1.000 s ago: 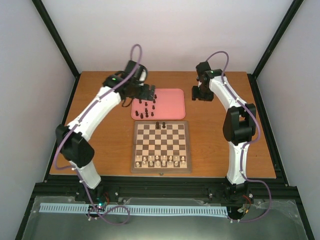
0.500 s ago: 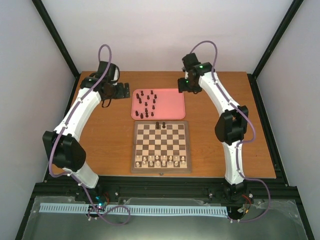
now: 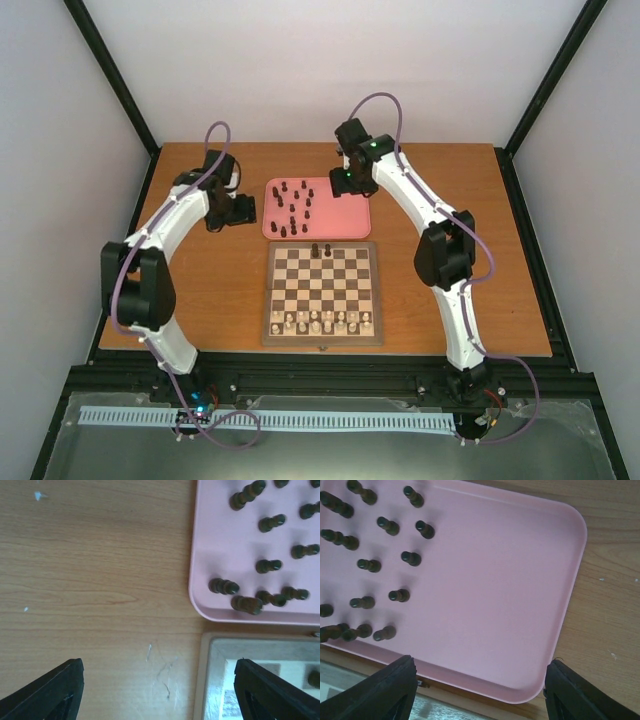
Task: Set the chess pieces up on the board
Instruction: Pick up the chess piece from the storage box, then place the chess piece on the chessboard.
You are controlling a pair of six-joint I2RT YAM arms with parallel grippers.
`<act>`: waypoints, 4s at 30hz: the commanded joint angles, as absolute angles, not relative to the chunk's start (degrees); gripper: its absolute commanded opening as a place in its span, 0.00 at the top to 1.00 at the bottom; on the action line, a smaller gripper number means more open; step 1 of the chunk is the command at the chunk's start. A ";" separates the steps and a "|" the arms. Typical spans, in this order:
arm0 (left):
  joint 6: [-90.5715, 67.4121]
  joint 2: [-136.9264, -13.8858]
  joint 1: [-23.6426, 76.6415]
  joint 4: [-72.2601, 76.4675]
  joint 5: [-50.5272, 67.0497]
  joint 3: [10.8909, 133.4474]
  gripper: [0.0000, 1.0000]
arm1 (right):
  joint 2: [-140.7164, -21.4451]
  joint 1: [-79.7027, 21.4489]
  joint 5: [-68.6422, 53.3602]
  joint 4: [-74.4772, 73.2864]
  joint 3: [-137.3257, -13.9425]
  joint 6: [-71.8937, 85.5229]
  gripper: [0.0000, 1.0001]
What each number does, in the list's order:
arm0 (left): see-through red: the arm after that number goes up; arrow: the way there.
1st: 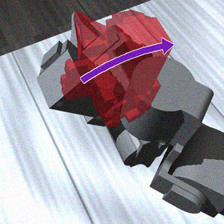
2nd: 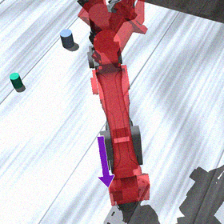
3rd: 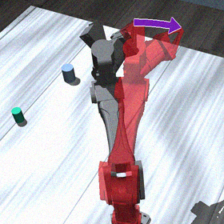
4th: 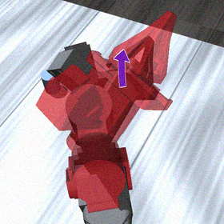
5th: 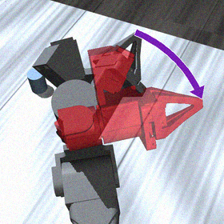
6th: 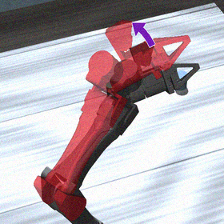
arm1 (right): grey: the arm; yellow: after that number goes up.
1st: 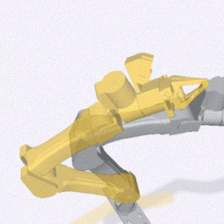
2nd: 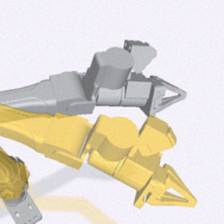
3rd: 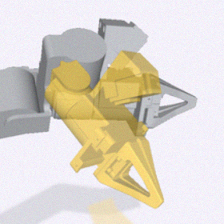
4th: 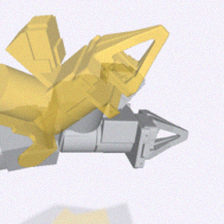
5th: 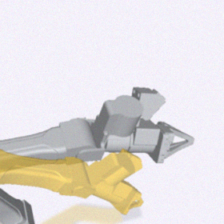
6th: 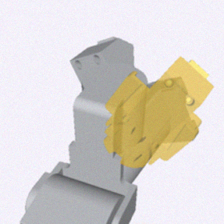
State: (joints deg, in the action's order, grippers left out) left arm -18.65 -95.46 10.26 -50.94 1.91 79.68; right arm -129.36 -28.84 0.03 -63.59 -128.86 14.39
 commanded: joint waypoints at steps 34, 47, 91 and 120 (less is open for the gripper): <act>-20.49 -121.87 17.14 -47.31 4.57 97.54 0.40 | -132.71 -23.12 0.00 -64.12 -128.43 12.31 0.30; -21.69 -124.09 17.14 -47.32 3.52 97.26 0.60 | -132.24 -22.06 -0.42 -63.81 -126.66 12.22 0.30; -16.80 -112.06 18.09 -64.26 4.64 103.51 0.92 | -130.38 -21.86 0.18 -64.92 -126.23 13.48 0.29; -21.05 -109.47 30.94 -55.57 6.44 88.72 0.91 | -126.84 -21.72 -0.97 -64.90 -121.98 11.78 0.29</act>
State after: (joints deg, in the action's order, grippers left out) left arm -20.78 -108.25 30.72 -59.13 6.90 88.51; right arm -129.56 -22.11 -0.89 -64.71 -121.97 12.84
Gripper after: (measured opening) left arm 0.128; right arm 0.706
